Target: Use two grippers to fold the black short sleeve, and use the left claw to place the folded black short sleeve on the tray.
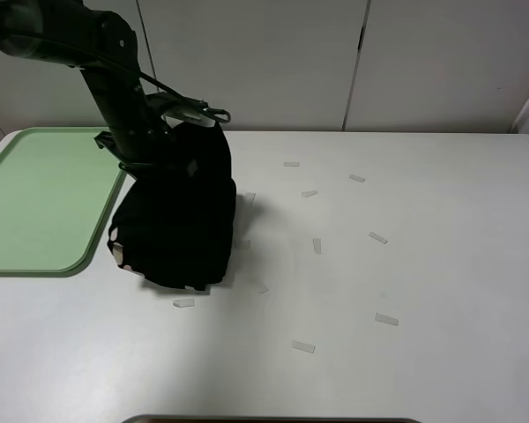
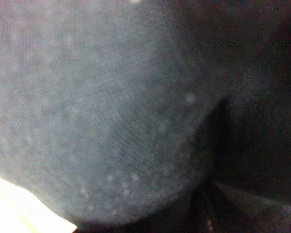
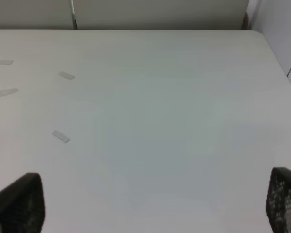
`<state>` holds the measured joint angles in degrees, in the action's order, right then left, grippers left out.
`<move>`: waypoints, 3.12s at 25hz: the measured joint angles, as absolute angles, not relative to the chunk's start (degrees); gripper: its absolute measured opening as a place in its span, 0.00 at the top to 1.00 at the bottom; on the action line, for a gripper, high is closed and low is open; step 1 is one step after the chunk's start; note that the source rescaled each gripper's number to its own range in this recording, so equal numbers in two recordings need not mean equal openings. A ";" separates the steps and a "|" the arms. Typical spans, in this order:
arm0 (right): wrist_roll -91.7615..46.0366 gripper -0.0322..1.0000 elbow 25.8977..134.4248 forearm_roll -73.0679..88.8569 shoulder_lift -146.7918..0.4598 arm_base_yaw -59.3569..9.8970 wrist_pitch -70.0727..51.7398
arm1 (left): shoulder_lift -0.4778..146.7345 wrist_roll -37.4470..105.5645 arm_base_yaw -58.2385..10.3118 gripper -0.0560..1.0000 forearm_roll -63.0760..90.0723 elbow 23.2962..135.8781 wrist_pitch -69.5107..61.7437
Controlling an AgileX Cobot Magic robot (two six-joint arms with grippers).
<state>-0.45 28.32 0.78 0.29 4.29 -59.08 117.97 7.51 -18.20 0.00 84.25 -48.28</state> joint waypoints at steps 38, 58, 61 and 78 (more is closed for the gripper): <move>-0.45 0.00 28.32 0.78 0.29 4.29 -59.08 | 117.70 31.51 7.88 0.74 -11.34 84.25 -40.13; -0.45 0.00 28.32 0.78 0.29 4.29 -59.08 | 117.70 29.73 8.99 0.10 -13.02 84.25 -33.85; -0.45 0.00 28.32 0.78 0.29 4.29 -59.08 | 117.70 28.94 8.99 0.03 -12.97 84.03 -31.57; -0.45 0.00 28.32 0.84 0.29 4.29 -59.08 | 117.58 18.03 7.58 0.00 -8.73 83.98 -27.57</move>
